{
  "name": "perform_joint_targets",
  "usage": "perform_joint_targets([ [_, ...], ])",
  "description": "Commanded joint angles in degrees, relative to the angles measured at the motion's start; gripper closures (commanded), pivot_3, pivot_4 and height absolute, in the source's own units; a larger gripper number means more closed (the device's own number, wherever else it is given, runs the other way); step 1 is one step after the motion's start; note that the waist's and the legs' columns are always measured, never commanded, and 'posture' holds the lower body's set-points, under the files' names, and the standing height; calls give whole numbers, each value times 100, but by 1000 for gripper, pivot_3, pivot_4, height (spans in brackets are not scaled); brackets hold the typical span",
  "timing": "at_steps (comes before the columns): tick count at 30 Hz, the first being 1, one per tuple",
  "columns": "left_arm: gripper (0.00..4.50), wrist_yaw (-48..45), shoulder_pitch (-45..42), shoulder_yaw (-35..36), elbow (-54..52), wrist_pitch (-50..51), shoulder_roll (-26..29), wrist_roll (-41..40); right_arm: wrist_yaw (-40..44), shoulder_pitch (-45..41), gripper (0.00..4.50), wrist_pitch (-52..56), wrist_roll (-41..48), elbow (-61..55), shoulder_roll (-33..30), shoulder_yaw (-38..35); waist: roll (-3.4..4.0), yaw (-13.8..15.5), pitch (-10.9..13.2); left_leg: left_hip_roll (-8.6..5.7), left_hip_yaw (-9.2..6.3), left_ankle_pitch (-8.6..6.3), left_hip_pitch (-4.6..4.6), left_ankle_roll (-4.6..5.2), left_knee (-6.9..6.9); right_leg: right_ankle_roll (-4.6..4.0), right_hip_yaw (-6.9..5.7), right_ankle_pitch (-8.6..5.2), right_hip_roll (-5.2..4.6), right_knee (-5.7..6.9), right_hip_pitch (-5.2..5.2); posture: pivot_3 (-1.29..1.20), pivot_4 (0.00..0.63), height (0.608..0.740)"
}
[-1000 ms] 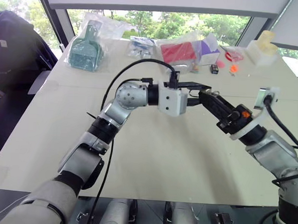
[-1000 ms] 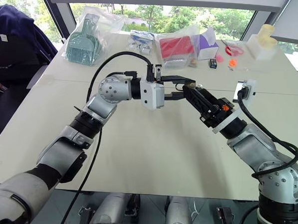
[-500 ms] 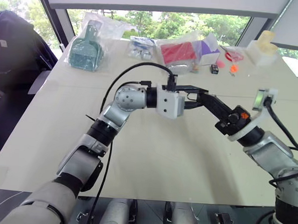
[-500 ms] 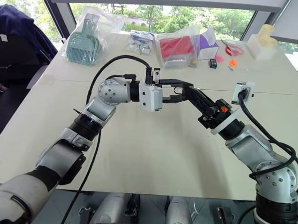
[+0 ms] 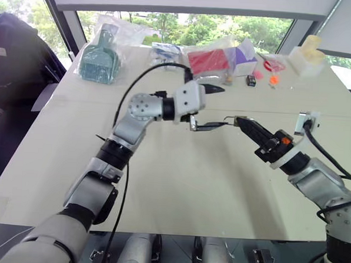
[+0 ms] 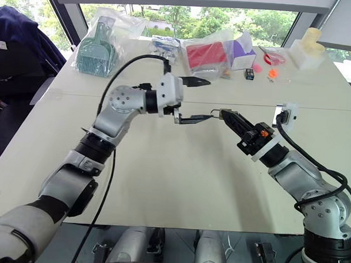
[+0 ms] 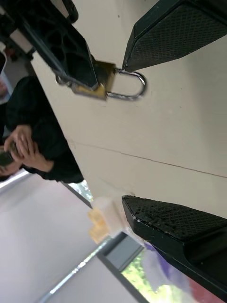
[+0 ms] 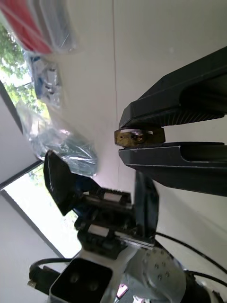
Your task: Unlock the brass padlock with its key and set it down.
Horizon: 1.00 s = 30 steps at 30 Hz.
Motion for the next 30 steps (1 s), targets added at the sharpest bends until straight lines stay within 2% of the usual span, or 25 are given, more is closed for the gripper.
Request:
perform_joint_targets([
  [1,196,-138,9,193,-430,430,-1,-314,57,-121,4442,-62,-76,-104,14,-119,0,20,0,-2,-2,0,-1,0,1,0,0,0,-1,0,2,0,150,735],
  [12,196,-160,21,121,-249,303,-101,-114,-83,-248,4442,-10,99,-246,162,-96,0,7,0,-4,-3,0,0,0,3,-2,0,-1,-1,-1,5,0,150,735],
  [23,196,330,-536,221,1011,-371,-563,321,-339,-173,4442,176,572,-671,243,56,-1,10,0,-4,-3,0,-1,0,4,-1,0,0,-2,-2,4,0,150,735],
  [30,196,477,-678,287,1335,-599,-661,394,-404,-37,4442,162,605,-750,282,87,-1,3,0,-3,-3,0,-1,1,2,-1,0,0,-2,-3,3,0,150,735],
])
